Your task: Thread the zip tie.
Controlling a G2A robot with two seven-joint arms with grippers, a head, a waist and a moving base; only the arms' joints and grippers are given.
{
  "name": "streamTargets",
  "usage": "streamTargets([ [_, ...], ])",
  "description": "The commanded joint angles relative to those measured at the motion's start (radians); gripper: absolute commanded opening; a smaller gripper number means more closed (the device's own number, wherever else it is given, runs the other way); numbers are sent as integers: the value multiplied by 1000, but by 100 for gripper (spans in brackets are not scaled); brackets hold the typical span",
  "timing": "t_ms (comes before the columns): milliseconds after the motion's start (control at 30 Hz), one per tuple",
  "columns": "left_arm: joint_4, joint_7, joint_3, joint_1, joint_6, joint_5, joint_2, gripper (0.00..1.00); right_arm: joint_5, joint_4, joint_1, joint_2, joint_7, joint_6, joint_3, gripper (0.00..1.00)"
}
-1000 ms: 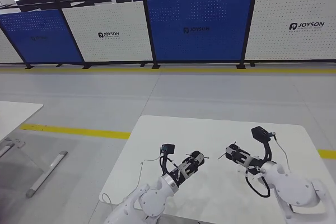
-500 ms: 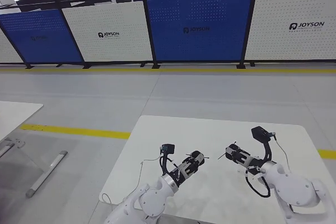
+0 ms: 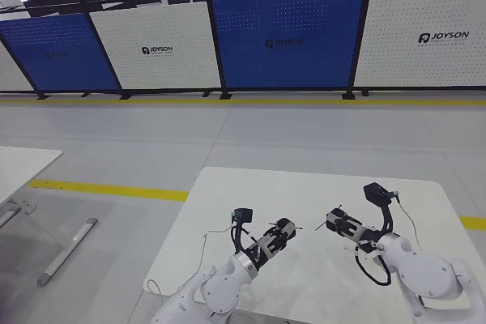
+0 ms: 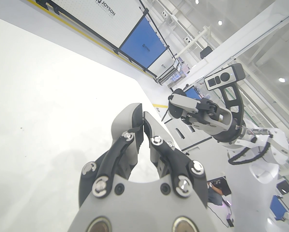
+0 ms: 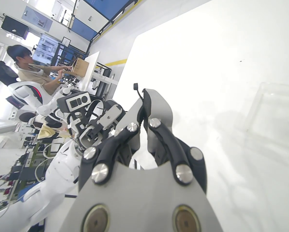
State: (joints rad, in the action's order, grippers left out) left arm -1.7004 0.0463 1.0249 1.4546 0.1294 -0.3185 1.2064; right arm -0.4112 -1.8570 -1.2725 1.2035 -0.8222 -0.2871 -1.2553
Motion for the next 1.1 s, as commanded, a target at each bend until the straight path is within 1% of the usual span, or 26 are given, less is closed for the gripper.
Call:
streamTargets([
  [0, 0, 0, 0, 0, 0, 0, 0, 0, 0, 0, 0, 0, 0, 0, 0, 0],
  [433, 0, 0, 0, 0, 0, 0, 0, 0, 1, 1, -2, 0, 5, 2, 0, 0],
  [500, 0, 0, 0, 0, 0, 0, 0, 0, 9, 3, -13, 2, 53, 24, 4, 0],
  [567, 0, 0, 0, 0, 0, 0, 0, 0, 21, 6, -22, 5, 104, 34, 9, 0],
  [633, 0, 0, 0, 0, 0, 0, 0, 0, 31, 9, -38, 10, 185, 43, 22, 0],
  [700, 0, 0, 0, 0, 0, 0, 0, 0, 33, 13, -52, 15, 233, 55, 44, 0],
  [733, 0, 0, 0, 0, 0, 0, 0, 0, 19, 22, -52, 16, 243, 59, 64, 0],
  [767, 0, 0, 0, 0, 0, 0, 0, 0, 16, 23, -50, 17, 243, 59, 67, 0],
  [1067, 0, -2, 0, 0, 0, 2, 0, 0, 16, 23, -50, 17, 243, 59, 67, 0],
])
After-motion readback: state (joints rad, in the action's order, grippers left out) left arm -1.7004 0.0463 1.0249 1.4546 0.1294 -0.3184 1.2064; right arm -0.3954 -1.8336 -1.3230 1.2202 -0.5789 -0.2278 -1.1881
